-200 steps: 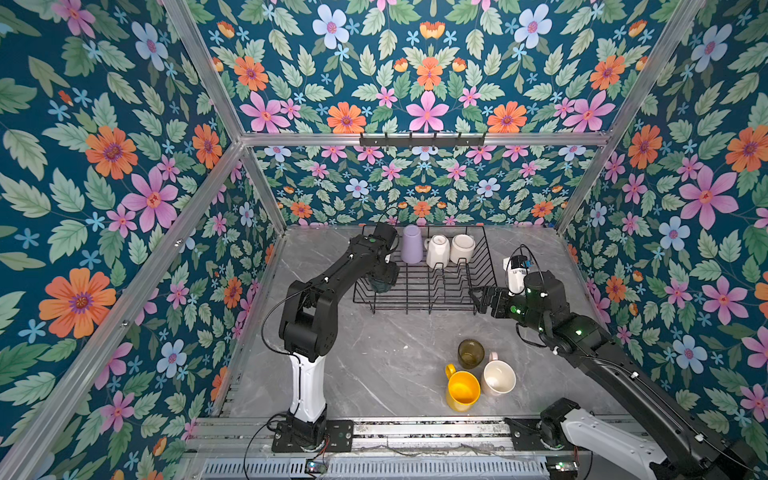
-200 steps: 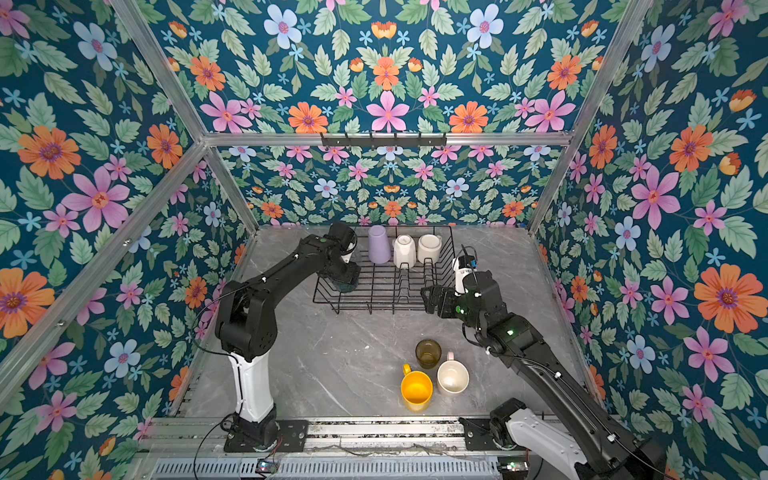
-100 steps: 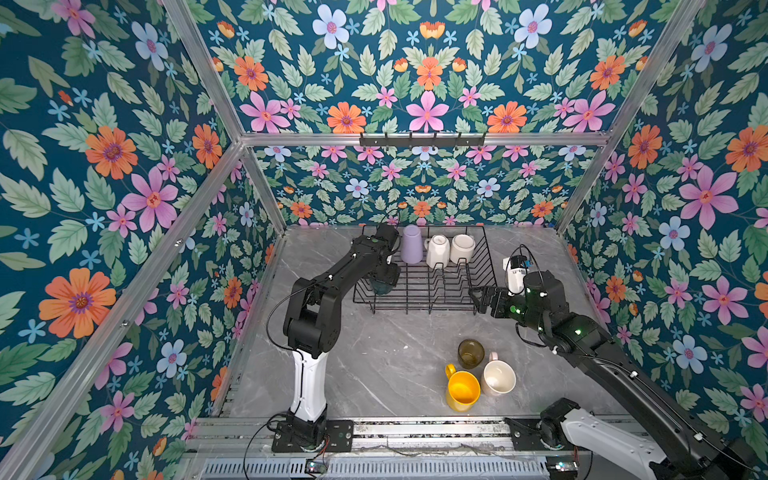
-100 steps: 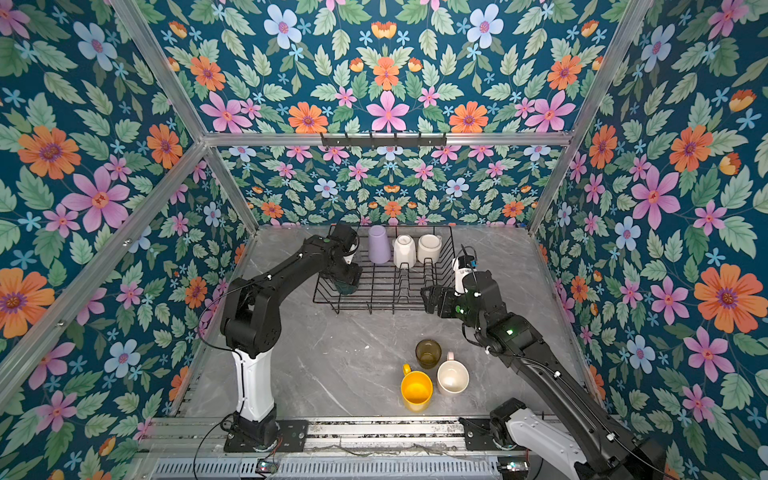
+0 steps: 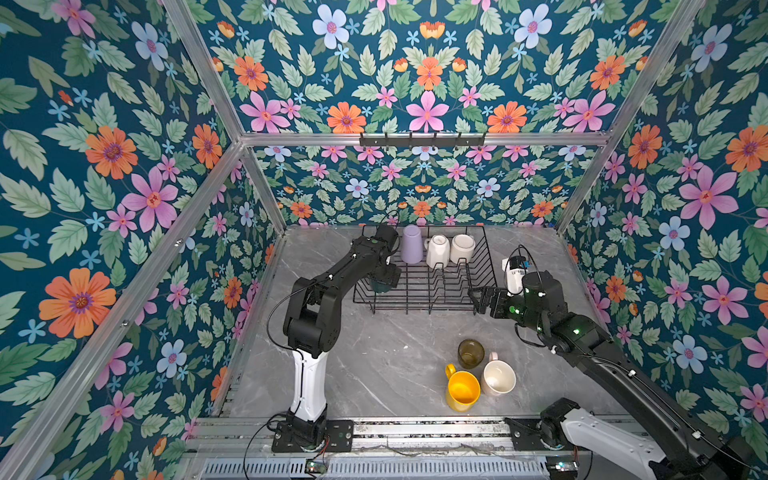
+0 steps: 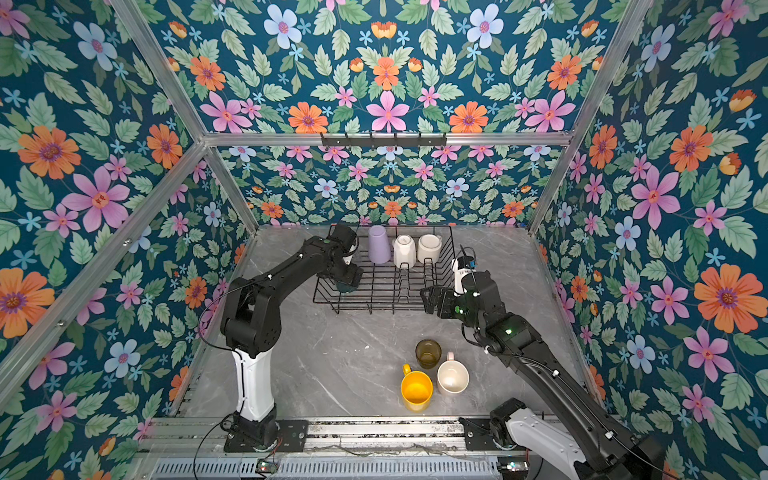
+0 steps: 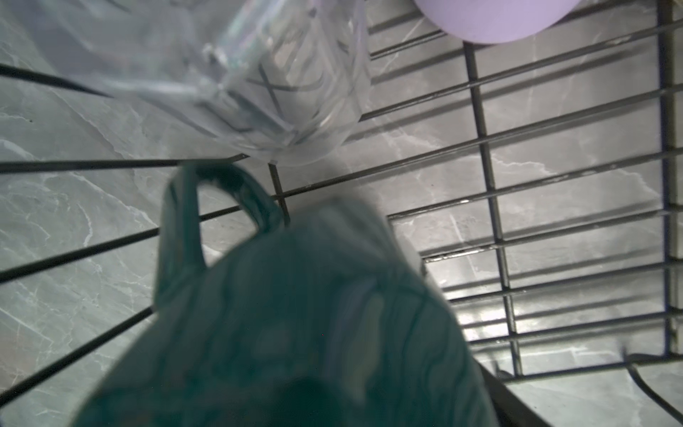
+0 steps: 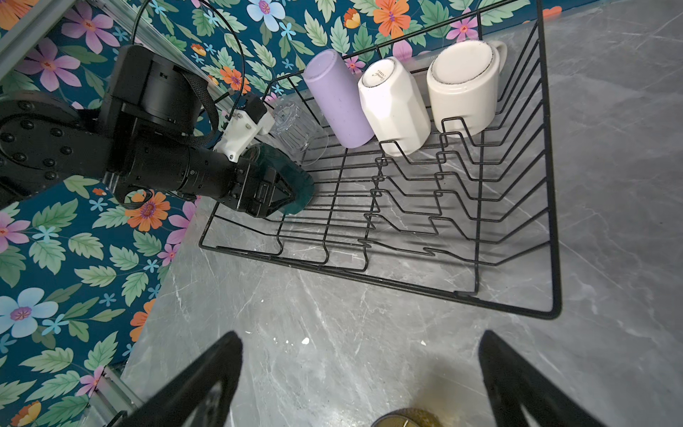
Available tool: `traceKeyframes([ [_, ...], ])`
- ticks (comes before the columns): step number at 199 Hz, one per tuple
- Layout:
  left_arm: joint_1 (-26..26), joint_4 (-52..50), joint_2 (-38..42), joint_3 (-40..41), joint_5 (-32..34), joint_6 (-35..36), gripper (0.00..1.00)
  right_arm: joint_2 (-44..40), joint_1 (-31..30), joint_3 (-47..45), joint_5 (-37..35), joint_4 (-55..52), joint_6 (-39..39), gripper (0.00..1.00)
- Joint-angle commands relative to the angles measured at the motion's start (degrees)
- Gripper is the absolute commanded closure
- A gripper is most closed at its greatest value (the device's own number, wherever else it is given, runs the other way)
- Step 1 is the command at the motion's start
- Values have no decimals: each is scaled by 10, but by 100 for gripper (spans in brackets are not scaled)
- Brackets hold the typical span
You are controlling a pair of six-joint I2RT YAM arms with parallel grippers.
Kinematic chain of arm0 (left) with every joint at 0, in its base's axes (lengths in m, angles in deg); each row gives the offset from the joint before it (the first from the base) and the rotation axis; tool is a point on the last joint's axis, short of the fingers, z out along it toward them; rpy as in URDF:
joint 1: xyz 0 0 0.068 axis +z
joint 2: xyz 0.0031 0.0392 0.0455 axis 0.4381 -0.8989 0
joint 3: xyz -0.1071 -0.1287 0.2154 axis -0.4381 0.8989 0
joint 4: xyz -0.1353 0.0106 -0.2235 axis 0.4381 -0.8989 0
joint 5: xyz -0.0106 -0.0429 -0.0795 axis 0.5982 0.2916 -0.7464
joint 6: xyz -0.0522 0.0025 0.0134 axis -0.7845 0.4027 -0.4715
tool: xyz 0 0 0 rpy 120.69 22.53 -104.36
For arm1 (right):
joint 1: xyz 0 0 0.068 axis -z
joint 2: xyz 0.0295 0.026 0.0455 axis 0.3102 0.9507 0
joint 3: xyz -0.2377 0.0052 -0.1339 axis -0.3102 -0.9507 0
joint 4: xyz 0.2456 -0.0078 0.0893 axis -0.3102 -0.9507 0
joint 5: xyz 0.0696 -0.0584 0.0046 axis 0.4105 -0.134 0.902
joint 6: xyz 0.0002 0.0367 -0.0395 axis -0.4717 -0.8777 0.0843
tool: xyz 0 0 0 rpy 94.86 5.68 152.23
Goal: Load cups into a dish rack
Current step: Place the cup upside down at the dish rack.
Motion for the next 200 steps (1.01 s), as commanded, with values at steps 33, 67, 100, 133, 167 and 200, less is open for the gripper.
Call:
traceKeyframes([
  [33, 0, 16, 16, 7, 5, 4, 0, -1, 0, 0, 1, 13, -3, 1],
  [67, 0, 37, 46, 15, -10, 3, 0, -2, 0, 1, 0, 12, -3, 1],
  [100, 0, 55, 82, 25, -26, 0, 0, -2, 0, 0, 0, 11, -5, 1],
  [133, 0, 84, 143, 50, -18, -8, 0, -5, 0, 4, -6, 2, -5, 1],
  [167, 0, 137, 267, 115, -43, -18, 0, -9, 0, 11, -30, -27, 0, 1],
  [200, -3, 140, 367, 173, -91, -48, 3, -3, 6, 5, -42, -37, -11, 1],
])
